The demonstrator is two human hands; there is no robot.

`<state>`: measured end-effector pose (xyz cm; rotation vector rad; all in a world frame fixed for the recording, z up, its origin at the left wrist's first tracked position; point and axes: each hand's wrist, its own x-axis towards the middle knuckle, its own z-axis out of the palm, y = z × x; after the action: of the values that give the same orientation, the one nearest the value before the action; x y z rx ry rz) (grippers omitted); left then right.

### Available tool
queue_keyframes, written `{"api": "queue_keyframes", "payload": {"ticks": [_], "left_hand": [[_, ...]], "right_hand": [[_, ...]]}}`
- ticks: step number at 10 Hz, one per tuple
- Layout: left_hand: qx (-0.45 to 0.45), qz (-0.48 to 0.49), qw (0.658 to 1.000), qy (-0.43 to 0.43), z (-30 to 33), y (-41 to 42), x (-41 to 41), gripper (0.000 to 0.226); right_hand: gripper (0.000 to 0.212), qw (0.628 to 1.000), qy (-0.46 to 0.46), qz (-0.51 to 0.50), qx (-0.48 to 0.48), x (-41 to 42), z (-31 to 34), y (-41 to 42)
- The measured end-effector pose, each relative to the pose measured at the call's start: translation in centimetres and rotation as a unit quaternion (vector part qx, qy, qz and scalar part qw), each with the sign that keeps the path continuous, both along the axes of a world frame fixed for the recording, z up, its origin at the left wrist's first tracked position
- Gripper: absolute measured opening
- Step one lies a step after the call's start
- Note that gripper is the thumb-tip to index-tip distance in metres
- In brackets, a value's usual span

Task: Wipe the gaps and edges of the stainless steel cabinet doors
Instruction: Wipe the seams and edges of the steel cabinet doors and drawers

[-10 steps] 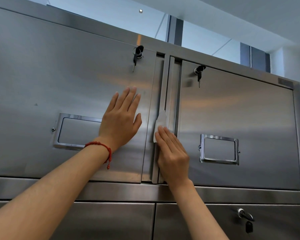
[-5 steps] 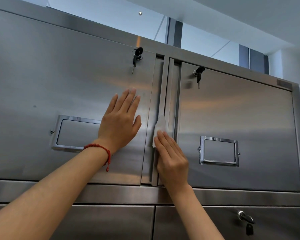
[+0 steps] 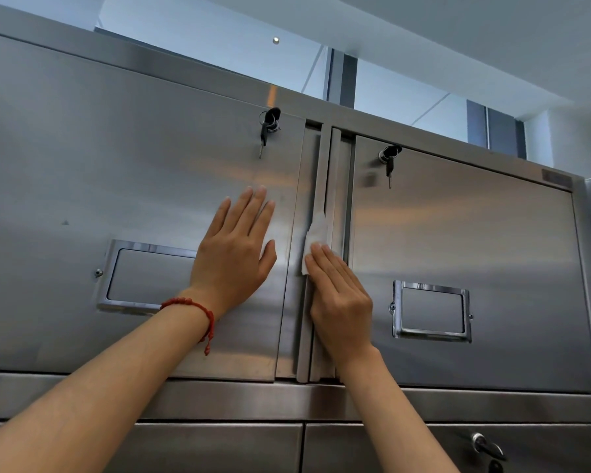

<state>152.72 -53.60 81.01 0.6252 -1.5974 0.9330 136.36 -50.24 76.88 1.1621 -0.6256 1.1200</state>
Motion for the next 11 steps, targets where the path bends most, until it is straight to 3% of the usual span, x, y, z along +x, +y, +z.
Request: {"api": "queue_keyframes", "payload": {"ticks": [4,7,11], "left_hand": [[-0.005,0.003,1.0,-0.001,0.0,0.1,0.0,0.057],[-0.012,0.002,1.0,0.001,0.1,-0.1,0.0,0.057],[-0.008,0.005,1.0,0.0,0.1,-0.3,-0.1,0.057]], "right_hand": [[0.021,1.0,0.009,0.003,-0.001,0.1,3.7,0.1],[0.033,1.0,0.009,0.001,0.03,0.0,5.9,0.2],[0.028,1.0,0.012,-0.008,0.024,0.3,9.2,0.3]]}}
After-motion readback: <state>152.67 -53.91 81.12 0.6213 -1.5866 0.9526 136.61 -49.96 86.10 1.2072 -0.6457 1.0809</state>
